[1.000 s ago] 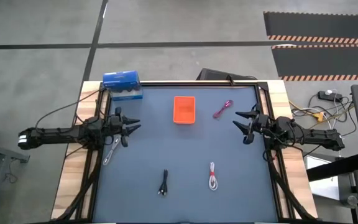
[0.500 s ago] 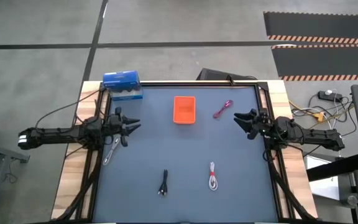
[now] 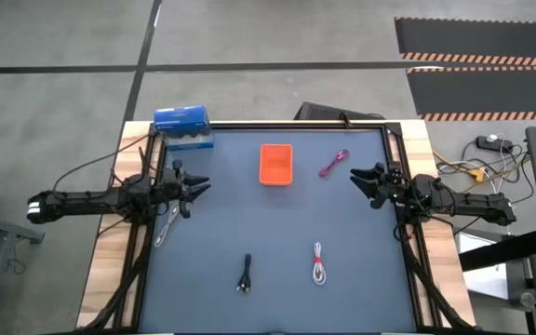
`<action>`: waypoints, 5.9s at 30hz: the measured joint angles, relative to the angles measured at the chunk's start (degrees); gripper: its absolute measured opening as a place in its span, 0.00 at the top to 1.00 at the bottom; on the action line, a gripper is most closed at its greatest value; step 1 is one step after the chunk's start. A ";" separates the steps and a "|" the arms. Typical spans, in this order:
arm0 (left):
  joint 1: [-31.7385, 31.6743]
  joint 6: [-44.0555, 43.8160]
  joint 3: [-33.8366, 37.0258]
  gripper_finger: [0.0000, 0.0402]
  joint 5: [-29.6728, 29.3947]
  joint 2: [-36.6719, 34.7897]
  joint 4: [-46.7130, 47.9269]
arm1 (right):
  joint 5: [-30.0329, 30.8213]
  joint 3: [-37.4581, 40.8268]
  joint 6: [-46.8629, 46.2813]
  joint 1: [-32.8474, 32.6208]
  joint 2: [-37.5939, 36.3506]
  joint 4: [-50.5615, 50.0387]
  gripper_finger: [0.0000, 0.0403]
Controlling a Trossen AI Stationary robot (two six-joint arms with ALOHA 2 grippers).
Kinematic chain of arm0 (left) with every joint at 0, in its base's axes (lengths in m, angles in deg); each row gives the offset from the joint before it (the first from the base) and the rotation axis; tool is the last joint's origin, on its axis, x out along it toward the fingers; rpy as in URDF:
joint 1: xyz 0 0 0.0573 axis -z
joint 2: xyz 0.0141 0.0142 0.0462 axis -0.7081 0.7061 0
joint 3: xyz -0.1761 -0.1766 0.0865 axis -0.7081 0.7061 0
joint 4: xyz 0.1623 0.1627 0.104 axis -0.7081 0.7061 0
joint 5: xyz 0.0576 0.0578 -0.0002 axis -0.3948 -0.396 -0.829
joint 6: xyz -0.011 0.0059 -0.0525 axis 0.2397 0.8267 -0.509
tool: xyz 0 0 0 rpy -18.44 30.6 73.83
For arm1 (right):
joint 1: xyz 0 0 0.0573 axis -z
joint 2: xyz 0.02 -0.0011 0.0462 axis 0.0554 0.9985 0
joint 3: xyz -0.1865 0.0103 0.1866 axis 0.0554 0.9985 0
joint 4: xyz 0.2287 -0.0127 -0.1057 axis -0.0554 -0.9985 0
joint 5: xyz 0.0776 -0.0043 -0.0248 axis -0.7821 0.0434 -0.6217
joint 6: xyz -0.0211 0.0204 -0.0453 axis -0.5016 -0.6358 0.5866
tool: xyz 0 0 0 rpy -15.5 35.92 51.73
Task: Pick and place USB-C Cables
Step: Put the white charger cable into the orange bin
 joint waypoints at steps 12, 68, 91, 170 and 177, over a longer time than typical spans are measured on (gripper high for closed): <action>0.03 -7.39 0.00 0.77 3.49 0.00 -0.91 | 2.98 0.00 -6.44 0.00 0.48 4.19 0.50; -0.01 -3.87 -0.35 0.77 4.41 -0.12 -38.56 | -9.38 -70.62 -52.43 -28.12 83.62 -50.58 0.50; -0.02 -4.42 -0.33 0.77 4.46 -0.11 -38.51 | -22.76 -81.66 -73.43 -30.84 97.77 -57.05 0.50; -0.02 -4.37 -0.31 0.77 4.50 -0.11 -38.34 | -16.54 -92.04 -61.16 -18.53 101.92 -62.99 0.93; -0.02 -4.39 -0.31 0.77 4.49 -0.11 -38.36 | -16.55 -98.27 -50.59 -10.31 101.92 -62.99 0.93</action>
